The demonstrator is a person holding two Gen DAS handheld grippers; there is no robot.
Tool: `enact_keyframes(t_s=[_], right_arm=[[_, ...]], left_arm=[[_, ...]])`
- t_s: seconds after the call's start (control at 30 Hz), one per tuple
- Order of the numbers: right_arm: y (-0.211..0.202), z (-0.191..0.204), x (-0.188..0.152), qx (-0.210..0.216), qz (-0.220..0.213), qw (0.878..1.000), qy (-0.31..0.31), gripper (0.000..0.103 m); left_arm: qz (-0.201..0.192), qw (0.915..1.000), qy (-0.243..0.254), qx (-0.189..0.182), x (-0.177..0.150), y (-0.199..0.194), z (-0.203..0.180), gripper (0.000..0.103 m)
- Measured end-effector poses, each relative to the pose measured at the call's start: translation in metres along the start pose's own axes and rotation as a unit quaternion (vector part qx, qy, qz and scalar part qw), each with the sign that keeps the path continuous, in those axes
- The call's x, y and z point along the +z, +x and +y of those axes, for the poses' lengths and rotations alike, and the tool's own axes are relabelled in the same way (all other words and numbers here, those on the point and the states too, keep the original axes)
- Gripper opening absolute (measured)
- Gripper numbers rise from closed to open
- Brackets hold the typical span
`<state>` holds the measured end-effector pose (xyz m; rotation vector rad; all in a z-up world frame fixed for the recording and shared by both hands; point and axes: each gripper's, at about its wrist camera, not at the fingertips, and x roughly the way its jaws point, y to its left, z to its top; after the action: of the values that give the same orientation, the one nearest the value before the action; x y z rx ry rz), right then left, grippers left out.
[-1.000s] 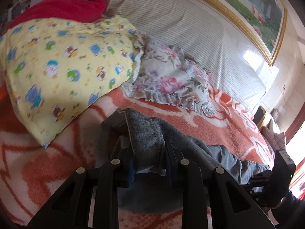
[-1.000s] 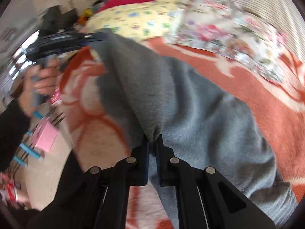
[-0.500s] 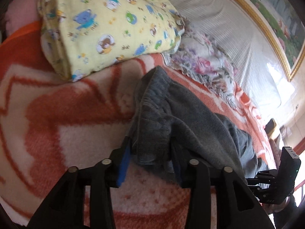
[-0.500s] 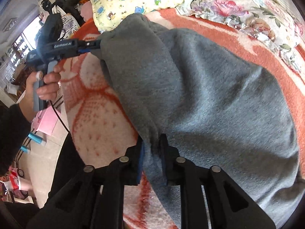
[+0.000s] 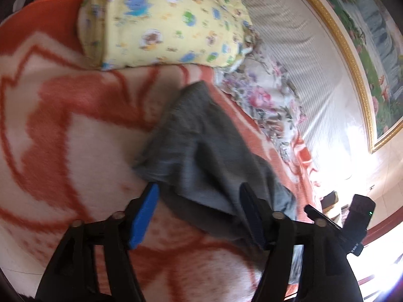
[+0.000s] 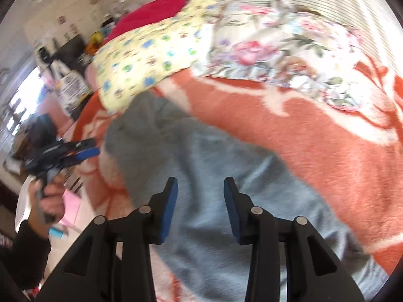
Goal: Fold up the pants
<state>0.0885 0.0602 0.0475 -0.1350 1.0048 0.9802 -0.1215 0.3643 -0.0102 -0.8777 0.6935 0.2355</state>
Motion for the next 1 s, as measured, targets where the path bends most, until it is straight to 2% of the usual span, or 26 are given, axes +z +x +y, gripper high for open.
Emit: enact_keyframes(t_s=[0.13,0.2,0.27,0.3,0.33,0.4,0.5,0.53,0.57,0.63,0.73,0.8,0.83,1.0], right_arm=[[0.000,-0.028,0.003,-0.029,-0.005,0.998,0.048,0.040],[0.001,-0.042,0.005,-0.037,-0.007,0.997,0.070,0.040],[-0.001,-0.053,0.005,-0.047,-0.010,0.995,0.082,0.040],[-0.001,-0.060,0.006,-0.052,-0.014,0.994,0.090,0.040],[-0.002,-0.063,0.006,-0.054,-0.015,0.994,0.093,0.040],[-0.001,-0.072,0.007,-0.061,-0.017,0.993,0.102,0.040],[0.008,-0.083,0.010,-0.059,-0.010,0.991,0.116,0.040],[0.012,-0.085,0.012,-0.057,-0.007,0.991,0.119,0.040],[0.017,-0.088,0.013,-0.054,-0.005,0.991,0.124,0.040],[0.029,-0.094,0.018,-0.046,0.005,0.990,0.135,0.040],[0.044,-0.094,0.019,-0.020,0.025,0.989,0.146,0.041],[0.051,-0.084,0.017,0.000,0.036,0.991,0.132,0.040],[0.053,-0.077,0.014,0.004,0.041,0.992,0.119,0.040],[0.055,-0.055,-0.007,0.013,0.061,0.995,0.081,0.044]], left_arm=[[0.008,0.9995,-0.005,0.030,0.009,0.026,-0.010,0.077],[-0.004,0.9993,-0.019,0.032,0.019,0.032,-0.007,0.072],[-0.034,0.9988,-0.008,0.033,0.027,0.029,-0.011,0.055],[-0.044,0.9980,0.006,0.045,0.029,0.027,-0.014,0.053],[-0.052,0.9957,0.024,0.073,0.030,0.025,-0.016,0.053],[-0.043,0.9933,0.023,0.105,0.029,0.027,-0.008,0.053],[-0.011,0.9952,-0.016,0.096,0.021,0.028,0.017,0.056],[-0.004,0.9953,-0.034,0.090,0.018,0.025,0.025,0.061],[-0.003,0.9951,-0.045,0.088,0.017,0.023,0.028,0.067],[-0.009,0.9947,-0.068,0.077,0.016,0.019,0.033,0.073],[-0.009,0.9939,-0.096,0.054,0.017,0.018,0.031,0.076],[-0.011,0.9938,-0.102,0.043,0.021,0.021,0.025,0.078],[-0.011,0.9943,-0.095,0.046,0.023,0.025,0.019,0.081],[-0.001,0.9902,-0.066,0.123,0.024,0.050,0.007,0.082]])
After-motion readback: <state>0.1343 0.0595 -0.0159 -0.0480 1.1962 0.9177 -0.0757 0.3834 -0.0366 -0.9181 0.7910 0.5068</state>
